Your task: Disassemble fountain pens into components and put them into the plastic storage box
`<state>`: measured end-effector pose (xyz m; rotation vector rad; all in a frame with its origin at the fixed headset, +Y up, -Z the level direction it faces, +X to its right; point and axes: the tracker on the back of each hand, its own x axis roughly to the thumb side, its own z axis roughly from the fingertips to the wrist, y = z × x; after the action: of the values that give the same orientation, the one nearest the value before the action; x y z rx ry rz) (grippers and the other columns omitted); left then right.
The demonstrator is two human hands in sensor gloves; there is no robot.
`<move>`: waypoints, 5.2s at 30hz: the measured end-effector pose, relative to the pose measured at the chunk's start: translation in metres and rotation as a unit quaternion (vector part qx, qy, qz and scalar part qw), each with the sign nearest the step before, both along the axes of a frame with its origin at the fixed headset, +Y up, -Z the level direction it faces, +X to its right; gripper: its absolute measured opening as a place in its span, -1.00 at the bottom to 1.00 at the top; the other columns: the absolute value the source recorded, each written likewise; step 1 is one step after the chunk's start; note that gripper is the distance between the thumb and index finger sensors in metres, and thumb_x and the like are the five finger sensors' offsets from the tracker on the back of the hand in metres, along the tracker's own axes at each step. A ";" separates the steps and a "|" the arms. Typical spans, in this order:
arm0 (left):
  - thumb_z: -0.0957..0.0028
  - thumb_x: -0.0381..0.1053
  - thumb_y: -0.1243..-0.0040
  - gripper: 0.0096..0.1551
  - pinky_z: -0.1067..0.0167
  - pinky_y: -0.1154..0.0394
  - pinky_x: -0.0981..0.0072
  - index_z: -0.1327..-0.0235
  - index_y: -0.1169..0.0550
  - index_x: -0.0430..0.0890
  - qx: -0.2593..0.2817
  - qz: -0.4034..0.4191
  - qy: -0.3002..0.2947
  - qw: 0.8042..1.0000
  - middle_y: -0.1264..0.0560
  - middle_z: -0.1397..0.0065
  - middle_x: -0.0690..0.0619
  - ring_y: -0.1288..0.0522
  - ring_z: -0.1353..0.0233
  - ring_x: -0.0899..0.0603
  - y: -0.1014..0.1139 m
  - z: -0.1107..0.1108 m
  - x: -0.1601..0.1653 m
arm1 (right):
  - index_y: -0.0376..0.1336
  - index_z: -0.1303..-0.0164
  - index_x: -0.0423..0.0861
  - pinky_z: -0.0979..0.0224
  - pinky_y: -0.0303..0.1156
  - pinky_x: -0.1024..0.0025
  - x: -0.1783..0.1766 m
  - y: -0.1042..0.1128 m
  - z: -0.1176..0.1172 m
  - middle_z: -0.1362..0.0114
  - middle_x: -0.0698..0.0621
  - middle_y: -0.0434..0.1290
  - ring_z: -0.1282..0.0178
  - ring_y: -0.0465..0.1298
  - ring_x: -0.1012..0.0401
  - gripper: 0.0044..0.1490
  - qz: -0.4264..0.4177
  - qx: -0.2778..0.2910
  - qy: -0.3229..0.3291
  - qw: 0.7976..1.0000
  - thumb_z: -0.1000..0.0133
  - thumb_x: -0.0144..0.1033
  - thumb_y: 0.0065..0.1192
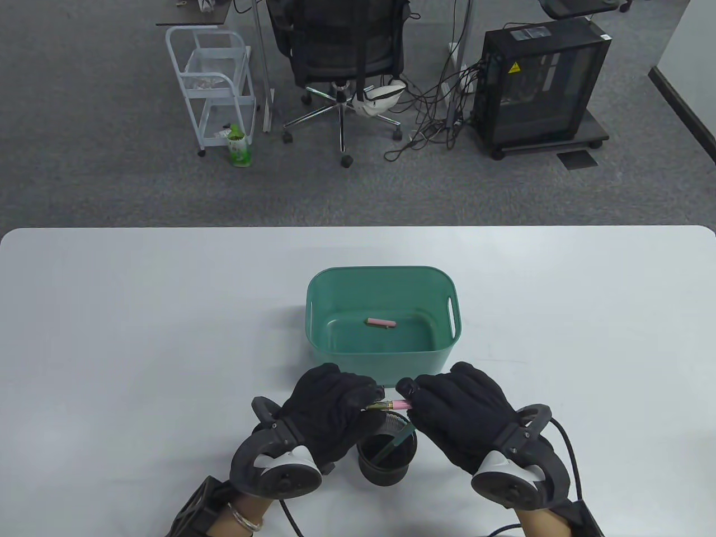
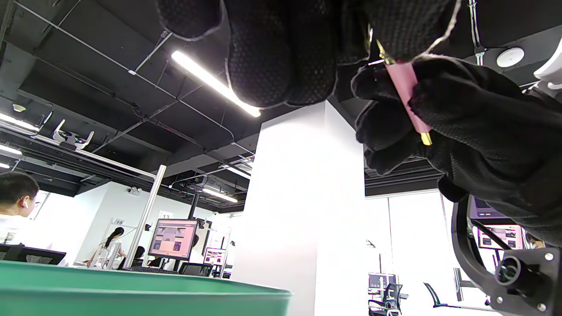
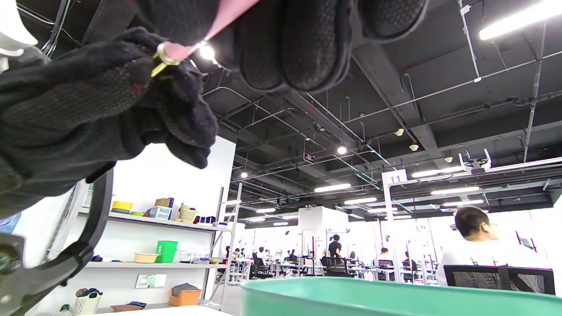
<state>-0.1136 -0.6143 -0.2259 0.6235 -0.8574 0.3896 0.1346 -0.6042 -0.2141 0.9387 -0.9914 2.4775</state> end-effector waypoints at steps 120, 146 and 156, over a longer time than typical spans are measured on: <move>-0.41 0.24 0.05 -0.46 -0.38 -0.41 -0.06 -0.07 -0.65 -0.17 -0.012 0.058 0.004 0.998 -0.75 0.00 0.00 -0.69 -0.02 -0.10 0.006 -0.008 -0.020 | 0.37 -0.42 0.18 -0.58 0.30 0.06 0.016 0.005 -0.003 -0.38 0.12 0.50 -0.29 0.53 0.22 -0.46 -0.014 0.013 -0.031 0.999 -0.23 0.03 0.14; -0.41 0.23 0.04 -0.47 -0.38 -0.41 -0.06 -0.08 -0.65 -0.17 -0.022 0.078 0.015 0.997 -0.75 -0.01 0.00 -0.69 -0.03 -0.10 0.008 -0.012 -0.028 | 0.37 -0.42 0.18 -0.58 0.30 0.06 0.032 0.011 -0.004 -0.38 0.12 0.50 -0.29 0.54 0.22 -0.45 -0.038 0.023 -0.056 0.997 -0.23 0.03 0.14; -0.42 0.21 0.01 -0.49 -0.41 -0.40 -0.07 -0.14 -0.63 -0.18 -0.057 0.083 0.061 0.993 -0.74 -0.06 -0.02 -0.68 -0.07 -0.11 0.007 -0.024 -0.036 | 0.37 -0.43 0.18 -0.58 0.30 0.06 0.040 0.018 0.002 -0.38 0.12 0.50 -0.29 0.53 0.22 -0.45 -0.062 0.033 -0.054 0.996 -0.23 0.03 0.14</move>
<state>-0.1501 -0.6077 -0.2501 0.6073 -0.6644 0.5413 0.1742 -0.5858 -0.2122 0.7447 -1.1375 2.4256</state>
